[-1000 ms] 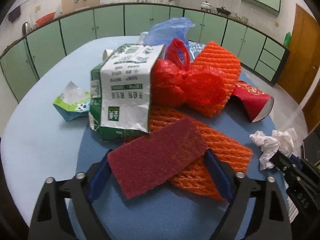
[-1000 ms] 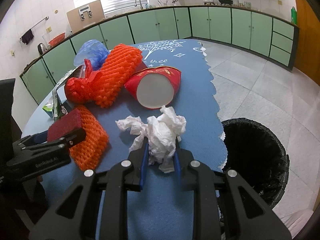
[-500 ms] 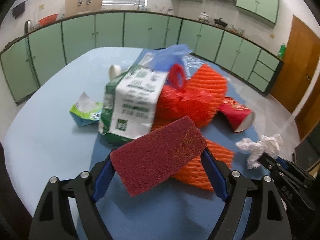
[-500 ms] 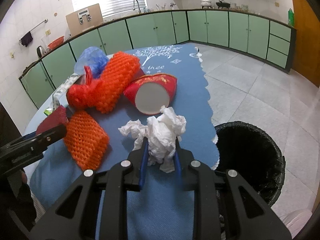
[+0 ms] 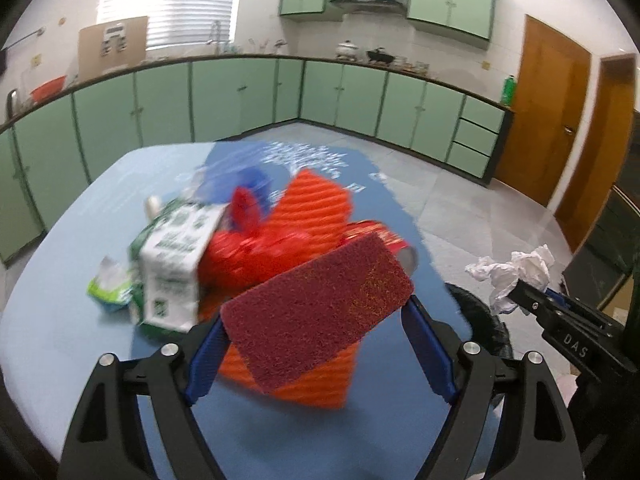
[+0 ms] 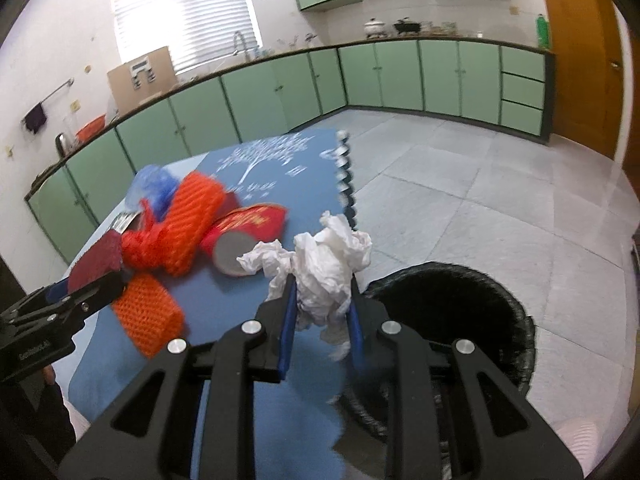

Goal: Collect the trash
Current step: 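Carry both items over the black bin and open both grippers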

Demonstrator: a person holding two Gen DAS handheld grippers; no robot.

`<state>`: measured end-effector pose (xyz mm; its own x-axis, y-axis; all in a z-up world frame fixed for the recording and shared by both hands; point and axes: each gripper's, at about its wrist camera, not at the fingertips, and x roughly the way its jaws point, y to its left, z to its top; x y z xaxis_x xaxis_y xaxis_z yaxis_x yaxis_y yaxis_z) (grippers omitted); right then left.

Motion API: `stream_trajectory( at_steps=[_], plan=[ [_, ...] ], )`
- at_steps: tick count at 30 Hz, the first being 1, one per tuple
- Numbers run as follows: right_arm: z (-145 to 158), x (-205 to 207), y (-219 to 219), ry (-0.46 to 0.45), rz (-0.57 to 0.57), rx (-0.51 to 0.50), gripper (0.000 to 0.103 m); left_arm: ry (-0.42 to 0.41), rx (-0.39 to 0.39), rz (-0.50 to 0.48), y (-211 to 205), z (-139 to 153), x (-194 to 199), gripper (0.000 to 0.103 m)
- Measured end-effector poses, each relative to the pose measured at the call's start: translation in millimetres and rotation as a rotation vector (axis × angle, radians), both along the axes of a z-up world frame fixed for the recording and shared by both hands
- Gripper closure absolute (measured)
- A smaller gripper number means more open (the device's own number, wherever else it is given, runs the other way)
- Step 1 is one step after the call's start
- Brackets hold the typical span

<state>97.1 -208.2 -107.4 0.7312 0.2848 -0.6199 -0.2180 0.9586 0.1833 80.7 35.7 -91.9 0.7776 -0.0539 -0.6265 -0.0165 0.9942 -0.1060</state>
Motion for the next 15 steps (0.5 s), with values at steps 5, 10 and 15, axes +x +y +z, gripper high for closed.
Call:
stream_trajectory(
  at_steps=[5, 10, 15],
  plan=[
    [7, 4, -38, -0.021, -0.083, -0.009, 0.081, -0.036, -0.007, -0.106, -38, 10, 22, 0.021],
    [4, 14, -79, -0.025, -0.173, -0.028, 0.081, -0.063, -0.027, -0.204, -84, 14, 50, 0.021],
    [-9, 24, -114, -0.01, -0.241, -0.049, 0.081, -0.056, -0.028, -0.276, -130, 5, 80, 0.021]
  ],
)
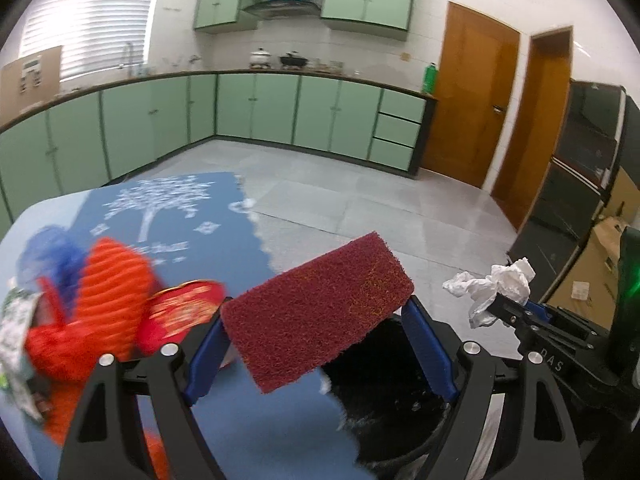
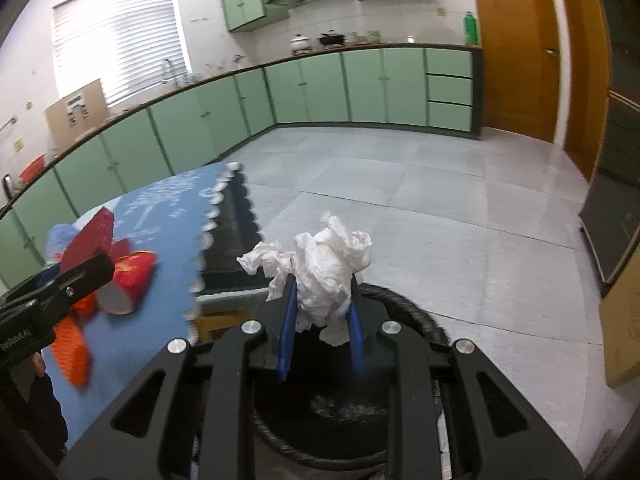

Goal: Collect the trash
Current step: 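Carry both items over the black bin and open both grippers, then grasp the green-and-white milk carton with the left gripper while the right gripper grasps the red paper cup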

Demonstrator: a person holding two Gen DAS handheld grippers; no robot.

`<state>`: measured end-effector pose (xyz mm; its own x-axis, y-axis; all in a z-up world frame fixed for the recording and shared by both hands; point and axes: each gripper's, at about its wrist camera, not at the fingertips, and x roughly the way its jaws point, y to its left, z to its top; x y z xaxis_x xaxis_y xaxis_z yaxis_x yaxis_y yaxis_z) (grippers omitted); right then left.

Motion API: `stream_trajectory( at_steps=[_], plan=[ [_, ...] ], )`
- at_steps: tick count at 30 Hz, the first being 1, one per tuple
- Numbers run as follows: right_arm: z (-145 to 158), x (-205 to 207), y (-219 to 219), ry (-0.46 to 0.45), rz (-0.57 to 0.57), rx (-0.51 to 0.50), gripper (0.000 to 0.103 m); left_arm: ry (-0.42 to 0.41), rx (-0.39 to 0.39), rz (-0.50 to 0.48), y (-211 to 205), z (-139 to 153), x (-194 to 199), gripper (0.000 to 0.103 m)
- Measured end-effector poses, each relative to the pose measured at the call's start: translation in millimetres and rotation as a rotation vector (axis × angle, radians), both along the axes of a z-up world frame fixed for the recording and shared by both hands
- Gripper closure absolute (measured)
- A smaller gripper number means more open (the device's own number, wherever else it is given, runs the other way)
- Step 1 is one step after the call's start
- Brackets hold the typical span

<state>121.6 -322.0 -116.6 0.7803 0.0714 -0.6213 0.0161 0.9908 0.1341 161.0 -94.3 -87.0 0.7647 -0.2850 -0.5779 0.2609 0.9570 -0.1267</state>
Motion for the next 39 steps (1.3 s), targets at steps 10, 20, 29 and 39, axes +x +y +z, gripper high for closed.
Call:
stream_trajectory(
  at_steps=[10, 20, 29, 39],
  plan=[
    [-45, 26, -36, 0.081, -0.055, 0.019, 0.076, 0.087, 0.001, -0.083, -49, -36, 40, 0.02],
    [-71, 34, -45, 0.137, -0.106, 0.028, 0.039, 0.13, -0.011, -0.106, -61, -42, 58, 0.01],
    [-43, 16, -21, 0.07, -0.076, 0.036, 0.014, 0.048, 0.014, 0.003, -6, -11, 35, 0.006],
    [-5, 12, 55, -0.013, 0.057, 0.06, 0.013, -0.078, 0.14, 0.254, 105, 21, -22, 0.006]
  ],
)
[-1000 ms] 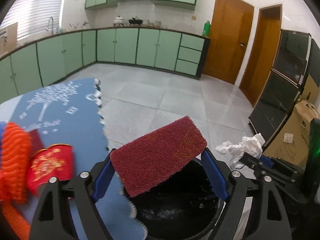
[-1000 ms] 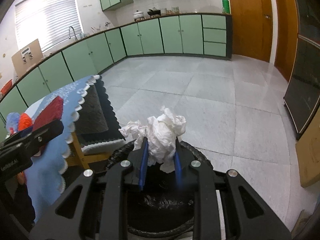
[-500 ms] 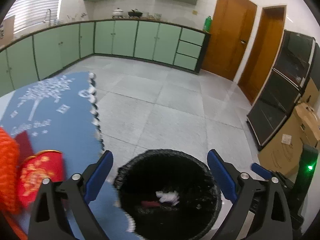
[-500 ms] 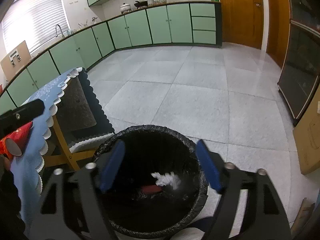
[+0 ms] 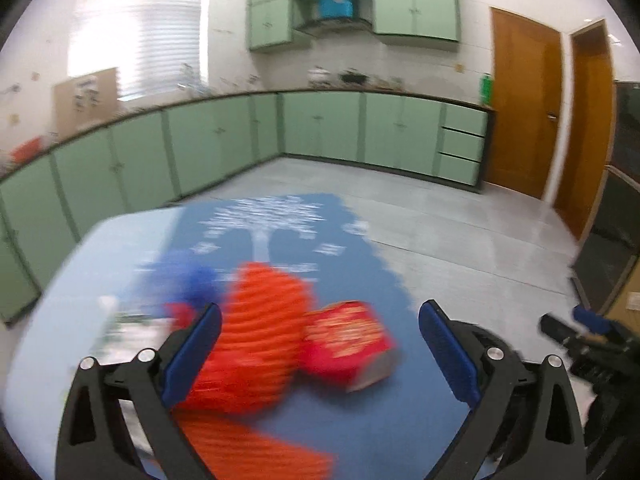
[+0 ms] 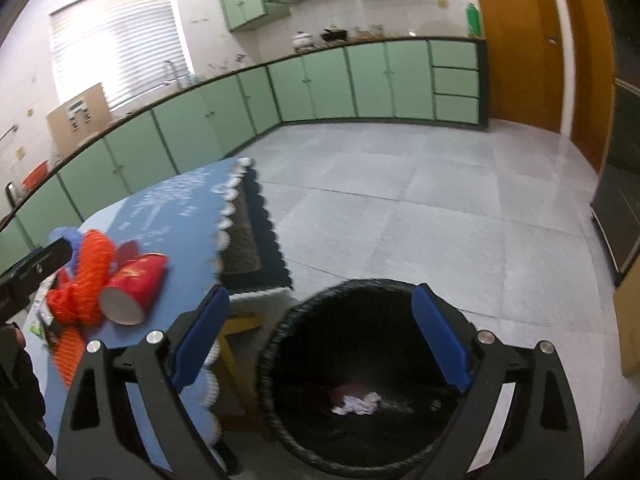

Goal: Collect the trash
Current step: 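Grasp the green-and-white milk carton with the left gripper while the right gripper grasps the red paper cup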

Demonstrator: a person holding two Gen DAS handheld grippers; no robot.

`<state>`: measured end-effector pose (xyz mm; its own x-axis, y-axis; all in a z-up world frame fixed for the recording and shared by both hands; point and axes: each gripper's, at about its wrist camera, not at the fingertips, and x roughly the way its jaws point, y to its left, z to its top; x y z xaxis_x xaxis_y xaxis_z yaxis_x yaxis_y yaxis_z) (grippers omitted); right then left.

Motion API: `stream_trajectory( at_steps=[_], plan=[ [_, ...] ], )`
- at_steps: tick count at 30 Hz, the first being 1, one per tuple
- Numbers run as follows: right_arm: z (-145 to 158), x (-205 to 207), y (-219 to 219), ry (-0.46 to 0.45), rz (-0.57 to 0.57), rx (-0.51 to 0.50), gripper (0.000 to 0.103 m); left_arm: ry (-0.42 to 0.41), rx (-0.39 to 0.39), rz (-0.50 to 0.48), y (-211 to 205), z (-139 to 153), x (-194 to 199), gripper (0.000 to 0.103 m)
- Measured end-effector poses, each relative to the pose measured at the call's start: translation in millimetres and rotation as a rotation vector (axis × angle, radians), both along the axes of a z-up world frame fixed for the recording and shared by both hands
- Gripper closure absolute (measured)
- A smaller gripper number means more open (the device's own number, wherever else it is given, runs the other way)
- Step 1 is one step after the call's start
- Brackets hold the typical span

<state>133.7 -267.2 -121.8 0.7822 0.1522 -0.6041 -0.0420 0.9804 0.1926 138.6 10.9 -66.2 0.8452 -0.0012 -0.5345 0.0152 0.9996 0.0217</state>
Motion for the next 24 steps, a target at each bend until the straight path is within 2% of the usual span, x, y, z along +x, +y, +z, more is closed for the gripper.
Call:
stream_trajectory(
  at_steps=[6, 9, 13, 16, 24],
  plan=[
    [9, 8, 56, -0.026, 0.089, 0.018, 0.013, -0.014, 0.042, 0.171, 76, -2, -16, 0.006],
    [11, 12, 83, -0.031, 0.126, 0.014, 0.013, 0.005, 0.046, 0.213, 100, -13, -15, 0.006],
    [7, 19, 109, -0.029, 0.153, -0.001, 0.013, 0.048, -0.004, 0.228, 126, -28, -11, 0.006],
    [5, 24, 122, -0.016, 0.173, -0.002, 0.013, 0.072, -0.039, 0.211, 131, -38, -5, 0.006],
    [-12, 36, 157, 0.042, 0.243, -0.047, 0.013, 0.092, -0.065, 0.192, 137, -53, 2, 0.006]
  ],
)
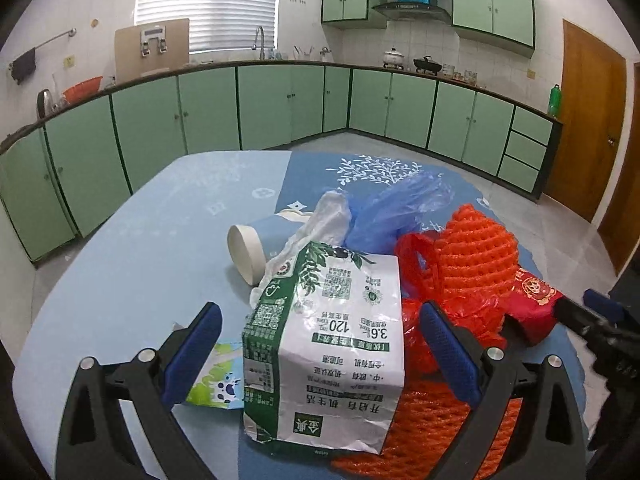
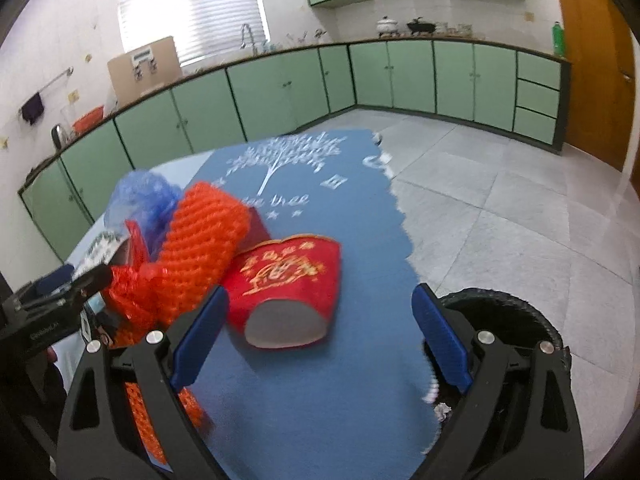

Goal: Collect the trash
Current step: 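Grasp the green-and-white milk carton with the left gripper while the right gripper grasps the red paper cup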

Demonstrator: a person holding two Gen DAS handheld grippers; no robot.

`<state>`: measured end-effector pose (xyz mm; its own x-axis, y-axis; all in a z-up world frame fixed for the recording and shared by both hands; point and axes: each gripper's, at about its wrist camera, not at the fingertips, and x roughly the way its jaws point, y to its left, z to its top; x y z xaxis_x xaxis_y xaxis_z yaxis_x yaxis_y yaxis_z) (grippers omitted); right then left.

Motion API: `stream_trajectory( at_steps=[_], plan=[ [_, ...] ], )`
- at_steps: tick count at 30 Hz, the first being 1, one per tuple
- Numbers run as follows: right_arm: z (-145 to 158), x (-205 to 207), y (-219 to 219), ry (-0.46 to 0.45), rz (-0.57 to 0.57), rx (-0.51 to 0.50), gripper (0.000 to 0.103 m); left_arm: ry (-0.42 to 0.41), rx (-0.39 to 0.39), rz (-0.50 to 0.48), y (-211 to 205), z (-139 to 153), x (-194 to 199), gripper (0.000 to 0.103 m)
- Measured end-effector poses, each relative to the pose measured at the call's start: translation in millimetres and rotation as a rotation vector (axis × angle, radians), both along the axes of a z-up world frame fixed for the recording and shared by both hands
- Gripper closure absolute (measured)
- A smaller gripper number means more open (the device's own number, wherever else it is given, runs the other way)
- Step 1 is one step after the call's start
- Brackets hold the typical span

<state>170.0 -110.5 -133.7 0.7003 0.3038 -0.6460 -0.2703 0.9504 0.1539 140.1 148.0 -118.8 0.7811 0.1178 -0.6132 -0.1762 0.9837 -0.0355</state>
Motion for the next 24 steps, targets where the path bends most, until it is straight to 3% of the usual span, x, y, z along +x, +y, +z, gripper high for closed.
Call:
stream_trajectory(
  at_steps=[12, 19, 22, 24],
  plan=[
    [-14, 14, 27, 0.064, 0.084, -0.059, 0.013, 0.004, -0.029, -0.04, 1, -6, -1, 0.012],
    [-16, 19, 33, 0.071, 0.114, -0.075, 0.013, 0.005, -0.052, -0.057, 0, -8, 1, 0.02],
    [-21, 24, 35, 0.099, 0.132, -0.077, 0.027, 0.001, -0.048, -0.061, 0, -7, 0, 0.024],
    [-20, 24, 34, 0.1, 0.139, -0.056, 0.029, -0.001, -0.048, -0.064, 1, -7, -1, 0.029]
  ],
)
